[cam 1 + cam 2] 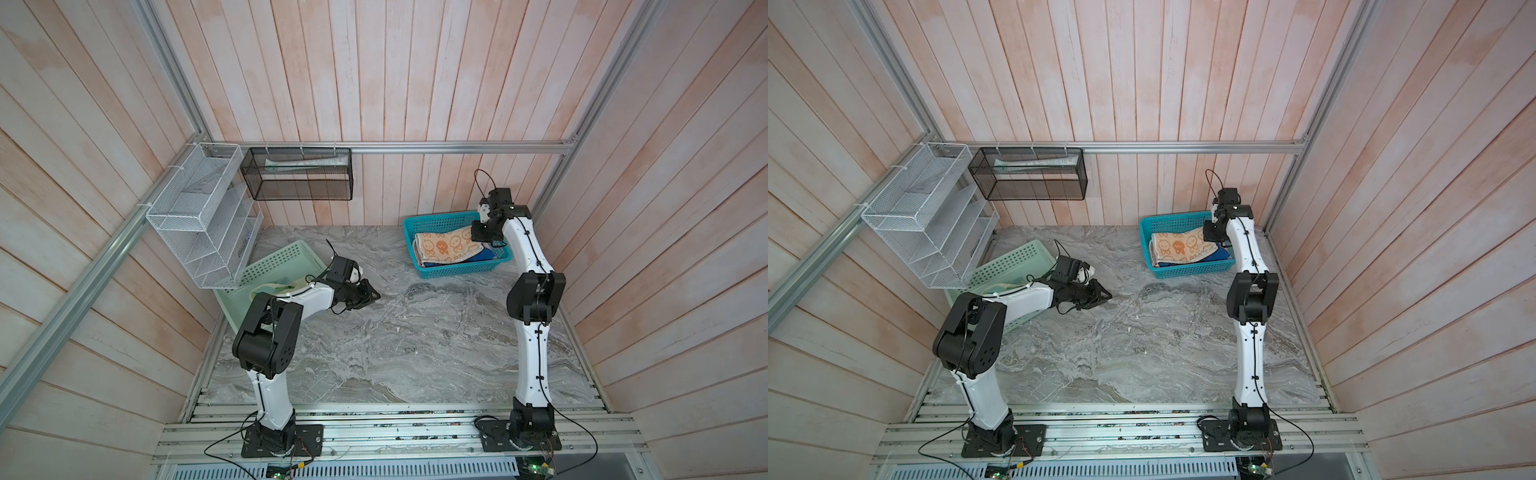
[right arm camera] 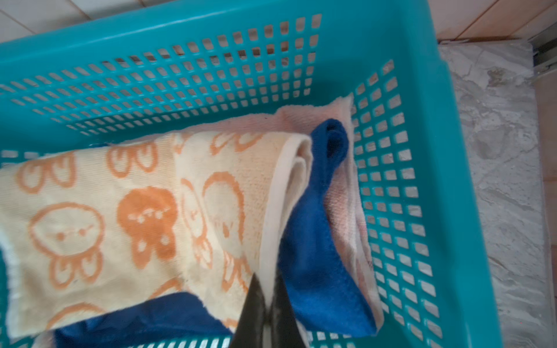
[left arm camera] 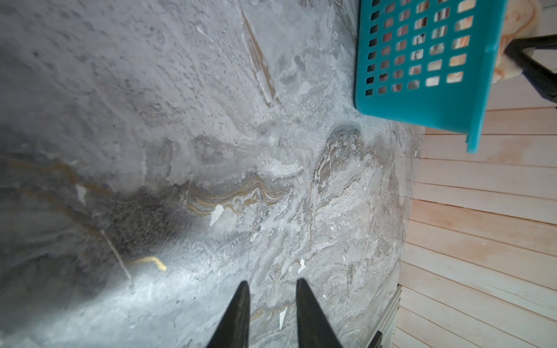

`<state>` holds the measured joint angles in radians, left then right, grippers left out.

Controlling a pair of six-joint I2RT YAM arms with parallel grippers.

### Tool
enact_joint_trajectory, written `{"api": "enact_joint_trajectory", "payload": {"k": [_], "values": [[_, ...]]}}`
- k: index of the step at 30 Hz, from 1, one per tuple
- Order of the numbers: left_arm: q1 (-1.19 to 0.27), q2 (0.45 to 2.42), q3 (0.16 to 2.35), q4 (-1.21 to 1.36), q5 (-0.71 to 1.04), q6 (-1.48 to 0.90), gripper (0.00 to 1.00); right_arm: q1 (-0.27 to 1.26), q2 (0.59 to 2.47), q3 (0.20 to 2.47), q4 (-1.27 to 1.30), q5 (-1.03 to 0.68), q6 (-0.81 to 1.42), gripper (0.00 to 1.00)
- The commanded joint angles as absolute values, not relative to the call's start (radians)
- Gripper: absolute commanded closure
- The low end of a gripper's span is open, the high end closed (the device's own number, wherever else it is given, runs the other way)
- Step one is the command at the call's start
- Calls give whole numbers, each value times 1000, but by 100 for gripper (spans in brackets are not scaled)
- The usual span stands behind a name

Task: Fold and stack the towels
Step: 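Drop the orange towel on the blue towel while the left reaches into the green basket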

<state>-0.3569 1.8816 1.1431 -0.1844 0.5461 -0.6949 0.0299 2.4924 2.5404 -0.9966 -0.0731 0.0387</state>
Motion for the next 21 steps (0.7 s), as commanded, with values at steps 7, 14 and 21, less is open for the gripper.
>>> {"api": "enact_joint_trajectory", "payload": {"k": [7,14,21], "values": [[-350,1800,1191,-284,481,-580,69,31,2422,2579,-945,143,7,42],[-305,1664,1303,-508,213,-396,64,62,2253,2401,-891,-17,23,42],[-122,1582,1331,-684,-111,-330,41,192,2039,2061,-764,-53,25,42]]}}
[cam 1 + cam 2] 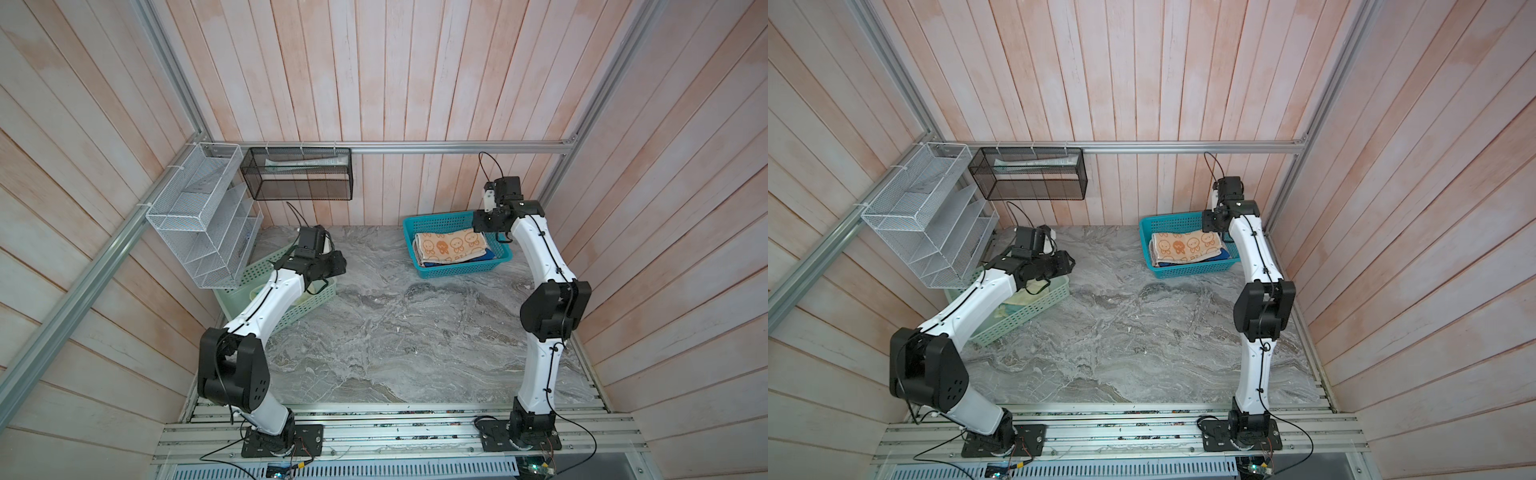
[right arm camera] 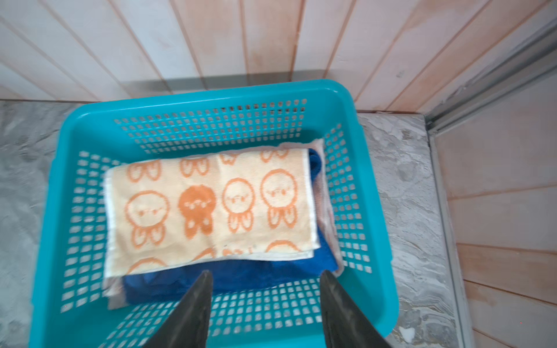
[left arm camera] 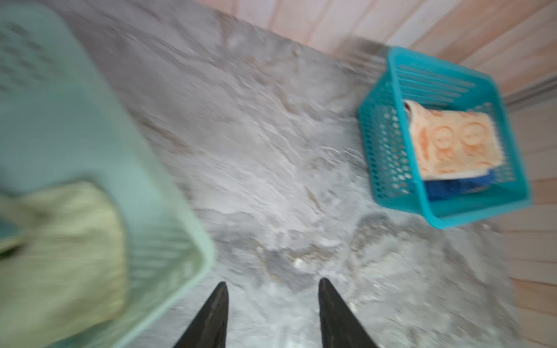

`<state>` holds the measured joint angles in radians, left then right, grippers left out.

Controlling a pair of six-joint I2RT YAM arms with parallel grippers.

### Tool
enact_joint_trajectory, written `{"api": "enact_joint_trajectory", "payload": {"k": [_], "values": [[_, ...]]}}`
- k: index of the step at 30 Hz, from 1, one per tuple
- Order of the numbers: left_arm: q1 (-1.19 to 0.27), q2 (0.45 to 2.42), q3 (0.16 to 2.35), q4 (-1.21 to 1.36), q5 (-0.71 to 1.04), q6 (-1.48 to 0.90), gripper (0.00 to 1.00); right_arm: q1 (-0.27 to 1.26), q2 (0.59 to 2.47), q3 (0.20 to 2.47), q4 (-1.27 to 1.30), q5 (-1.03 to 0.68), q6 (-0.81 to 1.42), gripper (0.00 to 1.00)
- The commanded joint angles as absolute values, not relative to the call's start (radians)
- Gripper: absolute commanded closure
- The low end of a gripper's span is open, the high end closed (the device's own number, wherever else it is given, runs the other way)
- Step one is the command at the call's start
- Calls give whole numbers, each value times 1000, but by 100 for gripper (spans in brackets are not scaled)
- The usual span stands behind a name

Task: Fold and stack the towels
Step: 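Drop the orange towel on the blue towel while the left reaches into the green basket, then grasp the teal-and-yellow towel in the green basket with the left gripper and lift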

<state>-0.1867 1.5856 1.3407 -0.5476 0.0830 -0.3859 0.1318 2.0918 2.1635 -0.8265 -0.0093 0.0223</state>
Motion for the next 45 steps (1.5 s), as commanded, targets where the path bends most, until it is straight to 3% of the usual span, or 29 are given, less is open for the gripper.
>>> {"api": "enact_joint_trajectory", "payload": {"k": [1,8,16,19,23,24,31,37,41,43,45], "values": [[-91,1581,1322,-689,-120,-329,39,212,2014,2008,-742,-54,28,42],[88,1626,1191,-654,-19,-341,32,332,1831,1608,-556,-153,106,42],[104,1756,1068,-465,53,-378,29,377,1753,1384,-481,-218,169,42],[104,1794,1091,-457,87,-380,45,385,1725,1343,-460,-230,185,42],[101,1713,1133,-451,160,-374,93,392,1690,1317,-447,-233,202,42],[99,1675,1153,-460,160,-364,100,393,1679,1314,-442,-231,205,42],[22,1430,1356,-541,186,-282,100,396,1609,1289,-398,-228,234,43],[-234,1292,1450,-457,293,-279,100,395,1516,1269,-398,-205,243,43],[-350,1276,1383,-365,392,-360,100,393,1439,1228,-393,-182,258,43],[-375,1276,1303,-326,426,-397,87,391,1401,1200,-395,-174,262,43],[-377,1279,1216,-320,419,-426,65,390,1374,1171,-400,-171,268,42]]}}
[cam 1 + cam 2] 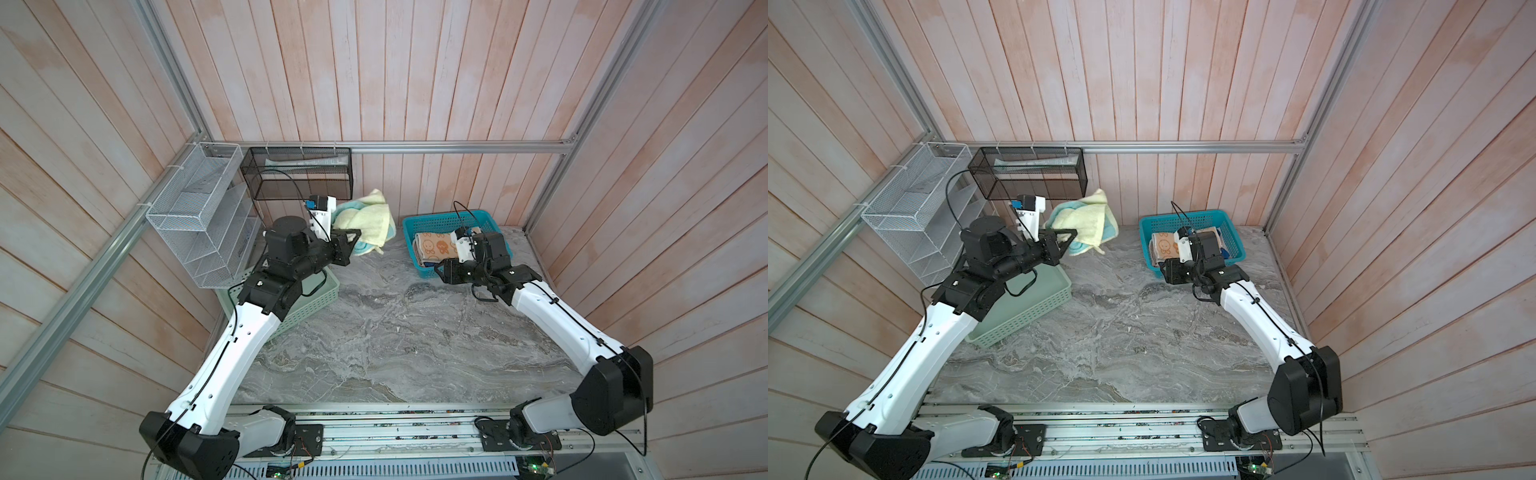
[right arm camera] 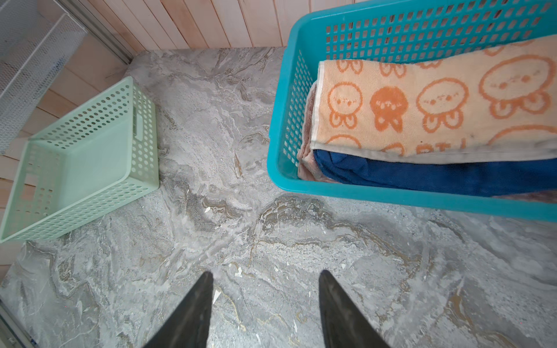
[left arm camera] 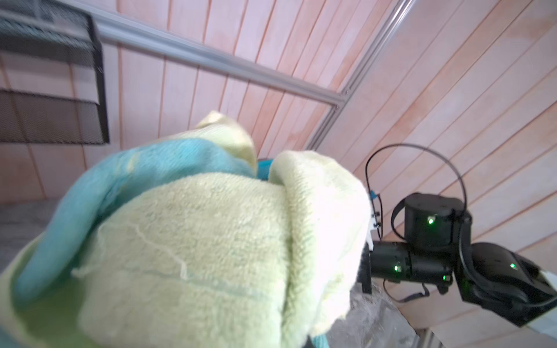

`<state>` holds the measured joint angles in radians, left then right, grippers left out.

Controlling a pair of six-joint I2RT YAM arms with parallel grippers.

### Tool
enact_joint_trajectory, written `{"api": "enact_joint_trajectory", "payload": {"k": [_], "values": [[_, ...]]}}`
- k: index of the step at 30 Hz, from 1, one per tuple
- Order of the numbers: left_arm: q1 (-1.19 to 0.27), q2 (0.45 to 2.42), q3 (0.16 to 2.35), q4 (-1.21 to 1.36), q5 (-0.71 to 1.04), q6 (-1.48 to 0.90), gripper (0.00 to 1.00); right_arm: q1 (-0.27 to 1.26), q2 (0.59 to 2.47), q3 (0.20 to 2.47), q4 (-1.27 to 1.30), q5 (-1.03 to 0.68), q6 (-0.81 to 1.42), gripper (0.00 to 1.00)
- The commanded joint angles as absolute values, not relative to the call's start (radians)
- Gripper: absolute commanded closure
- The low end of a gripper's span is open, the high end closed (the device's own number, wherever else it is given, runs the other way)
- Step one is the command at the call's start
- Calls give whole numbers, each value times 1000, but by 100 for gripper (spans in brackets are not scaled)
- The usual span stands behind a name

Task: Fold and stack the towels
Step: 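Grasp the teal-and-yellow towel in the green basket with the left gripper and lift, then lower the teal towel onto the table with left gripper while right grasps its corner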

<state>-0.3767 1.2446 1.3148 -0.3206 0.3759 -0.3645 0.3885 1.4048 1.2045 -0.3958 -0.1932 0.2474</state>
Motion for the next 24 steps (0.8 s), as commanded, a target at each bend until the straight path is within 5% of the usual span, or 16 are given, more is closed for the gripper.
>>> {"api": "enact_joint_trajectory", "payload": {"k": [1,3,7,24], "values": [[-377,1283,1178,-327,404,-432,54,388,1366,1157,-404,-176,270,42],[-374,1292,1128,-342,380,-437,46,388,1364,1134,-415,-186,277,42],[-363,1318,1077,-361,364,-451,45,388,1390,1088,-420,-234,301,42],[-430,1717,1072,-307,400,-518,58,549,1729,1118,-343,-331,365,43]]}}
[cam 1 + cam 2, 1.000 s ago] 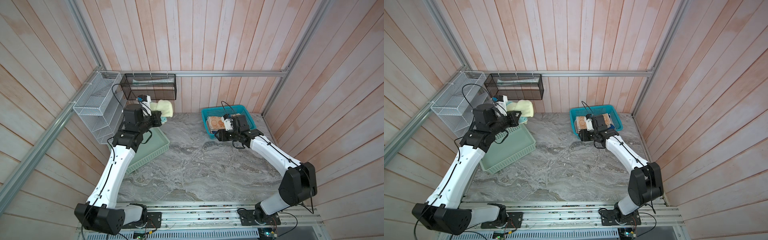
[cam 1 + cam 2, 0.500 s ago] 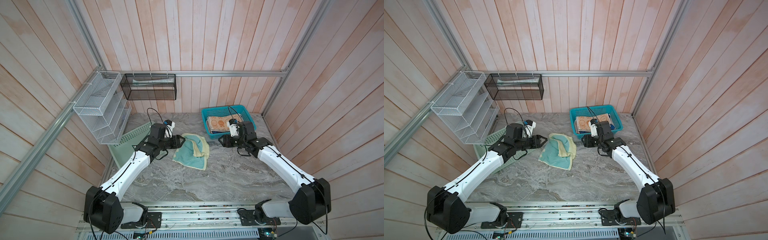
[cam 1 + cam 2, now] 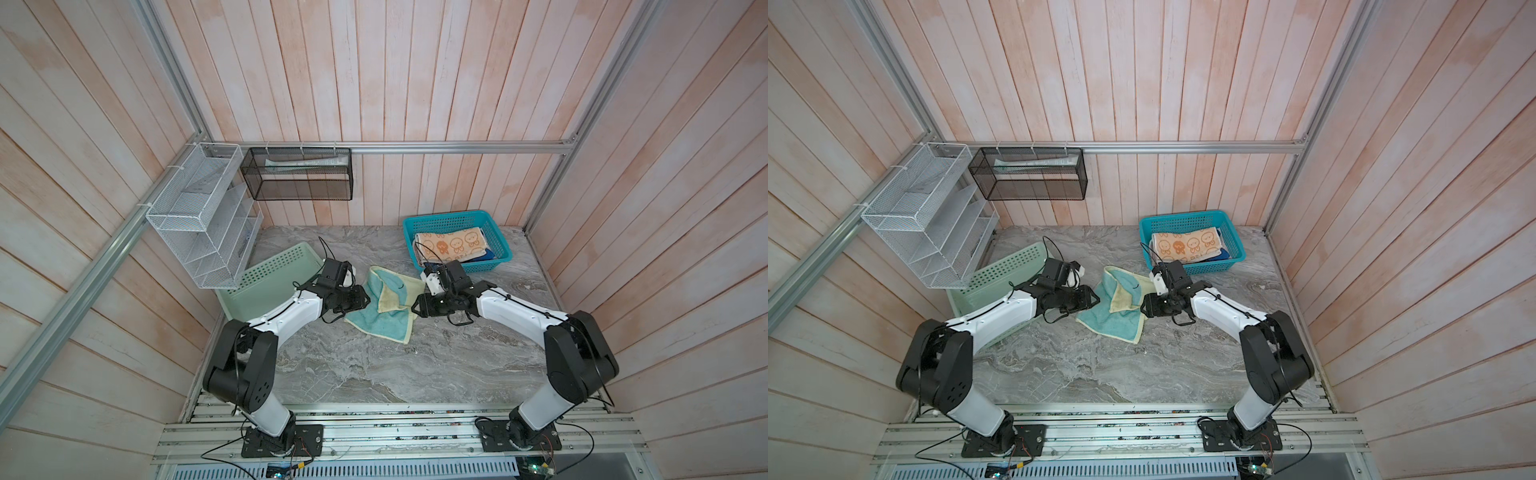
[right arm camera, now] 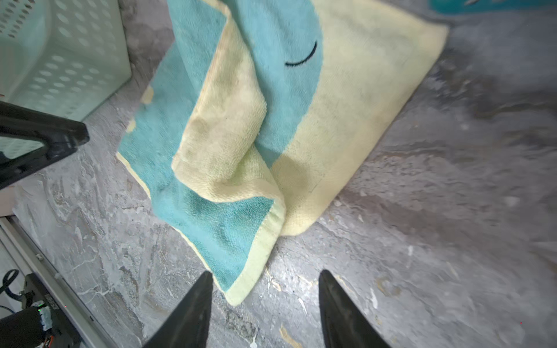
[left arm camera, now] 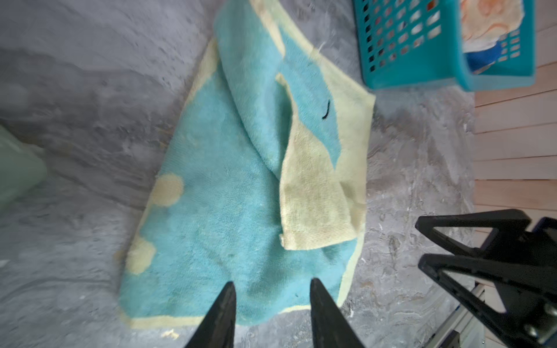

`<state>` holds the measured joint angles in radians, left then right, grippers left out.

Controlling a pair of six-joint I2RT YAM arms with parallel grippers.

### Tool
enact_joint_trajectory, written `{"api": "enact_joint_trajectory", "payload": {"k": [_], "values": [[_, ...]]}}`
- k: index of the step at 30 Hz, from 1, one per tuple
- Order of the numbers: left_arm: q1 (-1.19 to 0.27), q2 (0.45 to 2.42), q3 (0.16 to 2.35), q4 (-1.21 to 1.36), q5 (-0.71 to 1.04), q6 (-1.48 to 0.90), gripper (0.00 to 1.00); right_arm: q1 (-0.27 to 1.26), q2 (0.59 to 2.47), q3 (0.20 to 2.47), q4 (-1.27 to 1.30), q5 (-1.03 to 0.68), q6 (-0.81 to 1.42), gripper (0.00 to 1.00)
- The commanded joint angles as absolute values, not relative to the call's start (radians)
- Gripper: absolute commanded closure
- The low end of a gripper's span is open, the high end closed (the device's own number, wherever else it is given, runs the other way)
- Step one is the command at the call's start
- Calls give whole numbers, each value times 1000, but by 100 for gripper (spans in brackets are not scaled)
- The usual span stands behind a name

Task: Fold and stack the towels

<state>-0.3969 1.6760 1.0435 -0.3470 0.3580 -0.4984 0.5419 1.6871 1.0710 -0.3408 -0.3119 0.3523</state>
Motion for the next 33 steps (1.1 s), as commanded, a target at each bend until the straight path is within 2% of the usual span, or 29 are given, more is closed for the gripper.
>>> {"api": "enact_joint_trajectory", "payload": {"k": [1,8,12,17,23,27,29,33], "values": [[-442,1738,1078,-295,403,-525,58,552,1742,1132,-347,-322,358,43],[-447,1777,1044,-257,405,-589,58,605,1821,1250,-387,-256,275,43],[-441,1720,984,-246,379,-618,61,669,1890,1352,-430,-179,225,43],[-437,1641,872,-198,365,-673,66,712,2002,1478,-459,-178,196,43],[-434,1646,800,-169,373,-700,67,760,2158,1661,-578,-133,192,34],[-430,1650,778,-158,376,-703,67,785,2238,1757,-682,-22,203,33],[-424,1652,774,-162,374,-694,67,785,2238,1766,-702,30,218,34],[-398,1664,771,-175,378,-671,67,777,2178,1747,-704,146,244,47]]}}
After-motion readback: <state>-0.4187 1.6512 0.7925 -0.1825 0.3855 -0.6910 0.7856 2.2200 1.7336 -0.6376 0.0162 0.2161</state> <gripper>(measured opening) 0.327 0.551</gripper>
